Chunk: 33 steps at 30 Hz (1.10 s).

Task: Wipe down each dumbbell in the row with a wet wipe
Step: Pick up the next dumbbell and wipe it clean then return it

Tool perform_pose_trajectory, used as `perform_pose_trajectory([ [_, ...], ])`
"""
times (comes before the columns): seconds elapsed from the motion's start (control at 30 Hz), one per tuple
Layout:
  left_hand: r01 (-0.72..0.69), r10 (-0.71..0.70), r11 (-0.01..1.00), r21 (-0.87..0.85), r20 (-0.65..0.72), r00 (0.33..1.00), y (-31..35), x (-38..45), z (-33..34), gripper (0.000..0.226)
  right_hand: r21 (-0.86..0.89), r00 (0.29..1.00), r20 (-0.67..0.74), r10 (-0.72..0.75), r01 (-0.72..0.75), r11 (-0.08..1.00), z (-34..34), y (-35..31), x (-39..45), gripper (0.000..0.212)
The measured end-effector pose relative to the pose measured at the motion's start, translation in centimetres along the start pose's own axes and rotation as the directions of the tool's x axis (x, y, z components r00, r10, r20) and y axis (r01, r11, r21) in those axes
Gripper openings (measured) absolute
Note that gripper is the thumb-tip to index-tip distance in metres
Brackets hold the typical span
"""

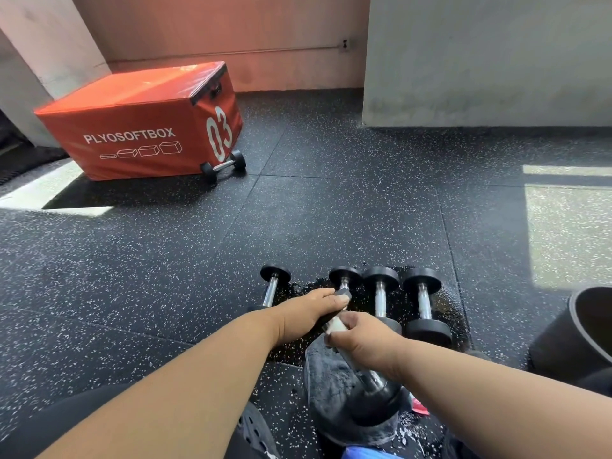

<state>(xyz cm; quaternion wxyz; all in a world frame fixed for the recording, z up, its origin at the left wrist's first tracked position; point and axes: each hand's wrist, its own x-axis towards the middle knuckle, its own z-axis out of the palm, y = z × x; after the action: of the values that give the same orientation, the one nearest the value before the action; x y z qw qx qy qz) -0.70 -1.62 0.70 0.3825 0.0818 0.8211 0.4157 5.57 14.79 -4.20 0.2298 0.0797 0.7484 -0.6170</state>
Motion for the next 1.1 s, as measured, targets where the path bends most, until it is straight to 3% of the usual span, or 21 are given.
perform_pose_trajectory([
  [0.07,-0.001,0.0,1.0,-0.018,-0.027,1.0,-0.6,0.7,0.2,0.089,-0.255,0.99,-0.11,-0.083,0.052,0.966,0.6,0.0,0.0,0.016],
  [0.17,-0.009,0.006,0.998,-0.07,-0.046,0.999,-2.1,2.5,0.6,0.108,-0.578,0.934,-0.249,-0.254,0.067,0.813,1.6,0.2,0.3,0.019],
  [0.33,-0.061,0.055,0.995,-0.084,-0.07,0.996,-1.8,3.3,1.3,0.087,-0.562,0.895,-0.358,-0.266,0.02,0.827,2.6,0.5,1.1,0.025],
  [0.43,-0.027,0.021,0.997,-0.073,-0.086,0.996,-2.1,3.3,1.4,0.1,-0.551,0.945,-0.254,-0.204,0.032,0.834,2.0,0.2,1.6,0.026],
  [0.53,-0.01,0.003,0.997,-0.074,-0.092,0.996,-2.1,2.8,1.3,0.109,-0.407,0.988,-0.089,-0.129,0.082,0.91,0.8,-0.5,1.7,0.018],
  [0.67,-0.065,0.063,0.997,-0.042,-0.057,0.996,-1.2,1.2,1.0,0.097,0.024,0.992,0.126,0.029,-0.033,0.999,-0.7,0.2,1.9,0.009],
  [0.77,-0.117,0.117,0.993,-0.018,-0.026,0.993,-1.6,1.5,1.0,0.091,0.368,0.931,0.361,0.049,-0.19,0.91,-1.5,0.7,2.1,0.017],
  [0.9,-0.139,0.14,0.989,0.047,-0.024,0.99,-2.3,2.7,1.4,0.094,0.44,0.913,0.407,0.028,-0.223,0.87,-2.1,1.2,2.1,0.024],
  [0.97,-0.141,0.141,0.99,0.018,-0.025,0.99,-2.3,2.8,1.1,0.095,0.35,0.951,0.305,0.043,-0.154,0.924,-1.5,0.8,2.2,0.018],
  [1.03,-0.123,0.122,0.991,-0.058,-0.022,0.992,-2.3,2.8,0.7,0.076,-0.006,0.992,0.118,0.037,-0.036,0.999,-0.4,-0.1,2.0,0.007],
  [1.1,-0.121,0.121,0.986,-0.116,-0.006,0.993,-2.4,2.7,0.5,0.054,-0.339,0.999,-0.03,-0.021,0.01,0.941,0.8,-0.7,1.5,0.011],
])
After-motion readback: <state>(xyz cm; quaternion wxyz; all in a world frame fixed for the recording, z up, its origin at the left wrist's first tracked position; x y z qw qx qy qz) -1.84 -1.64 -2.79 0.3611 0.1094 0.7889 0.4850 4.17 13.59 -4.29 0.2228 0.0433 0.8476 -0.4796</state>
